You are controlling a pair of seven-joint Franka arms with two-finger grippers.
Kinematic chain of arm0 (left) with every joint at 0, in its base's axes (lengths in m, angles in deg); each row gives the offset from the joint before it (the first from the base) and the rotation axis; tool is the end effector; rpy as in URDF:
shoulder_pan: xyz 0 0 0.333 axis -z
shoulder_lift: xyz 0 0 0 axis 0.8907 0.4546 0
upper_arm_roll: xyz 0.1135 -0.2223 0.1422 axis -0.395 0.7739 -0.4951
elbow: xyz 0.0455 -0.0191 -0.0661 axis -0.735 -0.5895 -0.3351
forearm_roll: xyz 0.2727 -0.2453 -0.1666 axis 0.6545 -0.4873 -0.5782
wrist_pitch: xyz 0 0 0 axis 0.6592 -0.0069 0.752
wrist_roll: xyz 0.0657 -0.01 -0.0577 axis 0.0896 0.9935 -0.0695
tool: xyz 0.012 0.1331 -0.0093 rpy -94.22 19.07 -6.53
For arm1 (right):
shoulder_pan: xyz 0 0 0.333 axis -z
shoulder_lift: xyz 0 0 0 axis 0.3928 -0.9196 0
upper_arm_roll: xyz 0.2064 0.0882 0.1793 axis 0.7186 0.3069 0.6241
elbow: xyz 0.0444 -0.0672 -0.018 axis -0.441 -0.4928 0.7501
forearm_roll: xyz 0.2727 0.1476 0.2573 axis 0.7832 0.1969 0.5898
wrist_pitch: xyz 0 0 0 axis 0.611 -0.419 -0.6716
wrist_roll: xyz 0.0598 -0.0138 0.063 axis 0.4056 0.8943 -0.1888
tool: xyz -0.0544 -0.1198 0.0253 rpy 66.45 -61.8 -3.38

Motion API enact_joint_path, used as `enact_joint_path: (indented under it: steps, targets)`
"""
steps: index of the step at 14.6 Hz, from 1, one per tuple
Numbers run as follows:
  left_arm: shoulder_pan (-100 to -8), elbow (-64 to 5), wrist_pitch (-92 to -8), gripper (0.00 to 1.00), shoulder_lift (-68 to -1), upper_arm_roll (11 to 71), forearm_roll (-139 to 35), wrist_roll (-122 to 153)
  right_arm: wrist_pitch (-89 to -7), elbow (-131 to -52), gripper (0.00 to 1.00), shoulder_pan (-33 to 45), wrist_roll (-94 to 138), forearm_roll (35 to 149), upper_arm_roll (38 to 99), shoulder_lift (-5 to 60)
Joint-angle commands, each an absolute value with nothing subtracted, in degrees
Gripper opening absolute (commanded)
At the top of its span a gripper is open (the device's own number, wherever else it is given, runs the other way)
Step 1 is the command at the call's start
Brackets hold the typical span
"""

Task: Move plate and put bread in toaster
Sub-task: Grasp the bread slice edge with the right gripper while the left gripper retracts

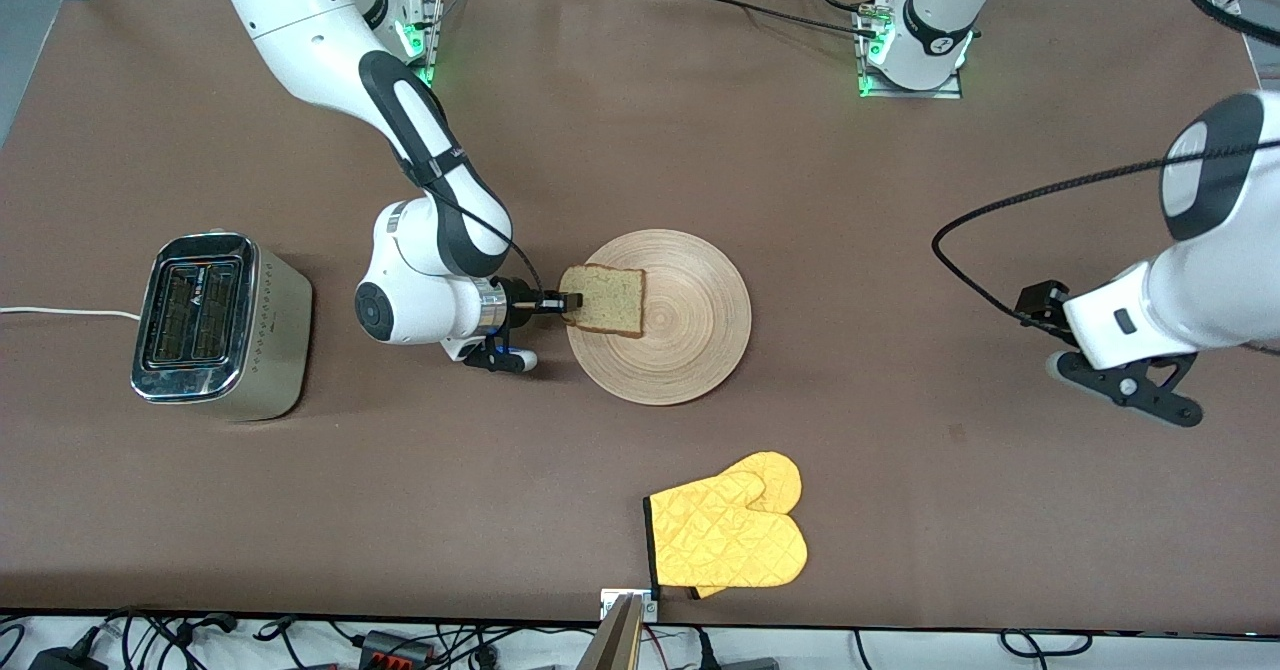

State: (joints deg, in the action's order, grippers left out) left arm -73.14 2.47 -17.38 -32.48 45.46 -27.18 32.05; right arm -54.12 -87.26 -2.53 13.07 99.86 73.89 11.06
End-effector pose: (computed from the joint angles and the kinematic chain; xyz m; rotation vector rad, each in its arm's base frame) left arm 0.6668 -0.0551 0.4673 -2.9909 0.5467 0.2195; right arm 0.5676 0.3271 0.1401 -2.5664 0.1516 0.4920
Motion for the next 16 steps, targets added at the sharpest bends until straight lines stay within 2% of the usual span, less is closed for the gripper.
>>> enact_joint_path:
  steps: [1, 2, 4, 6, 7, 11, 12, 14, 16]
  targets:
    - [-69.48, 0.83, -15.10, 1.00, -37.02, 43.80, -27.43, 23.65, -53.86, -86.90, 0.36, -2.62, 13.55, 100.74, 73.65, 11.04]
    - [-68.25, -0.40, -15.28, 1.00, -38.60, 40.65, -29.53, 22.50, -53.86, -86.90, 0.36, -2.62, 13.55, 100.65, 73.65, 11.04]
    - [-65.52, -4.34, -17.02, 1.00, -43.60, 31.09, -40.66, 21.61, -53.86, -86.90, 0.29, -2.45, 13.64, 100.65, 73.65, 11.04]
    - [-61.58, -11.71, -22.63, 1.00, -48.96, 22.90, -43.52, 21.61, -53.86, -86.90, 0.20, -2.36, 13.81, 100.65, 73.65, 11.04]
    - [-60.94, -14.53, -26.84, 1.00, -51.16, 21.12, -43.35, 21.61, -53.86, -86.90, 0.17, -2.36, 13.81, 100.65, 73.65, 11.04]
    - [-60.77, -32.18, -40.91, 1.00, -62.49, 21.54, -37.23, 22.31, -53.86, -86.73, 0.11, -2.45, 13.90, 100.56, 73.65, 11.39]
    - [-60.68, -34.49, -41.55, 1.00, -64.18, 21.98, -37.20, 21.27, -53.86, -86.73, 0.11, -2.36, 14.07, 100.47, 73.65, 11.83]
    - [-60.67, -35.13, -41.21, 1.00, -64.46, 21.99, -39.38, 20.47, -53.68, -86.20, 0.11, -2.10, 14.34, 100.47, 73.57, 12.36]
    - [-60.59, -33.82, -37.28, 1.00, -64.37, 22.07, -43.33, 20.20, -53.07, -85.94, 0.10, -2.09, 14.25, 100.56, 73.57, 12.63]
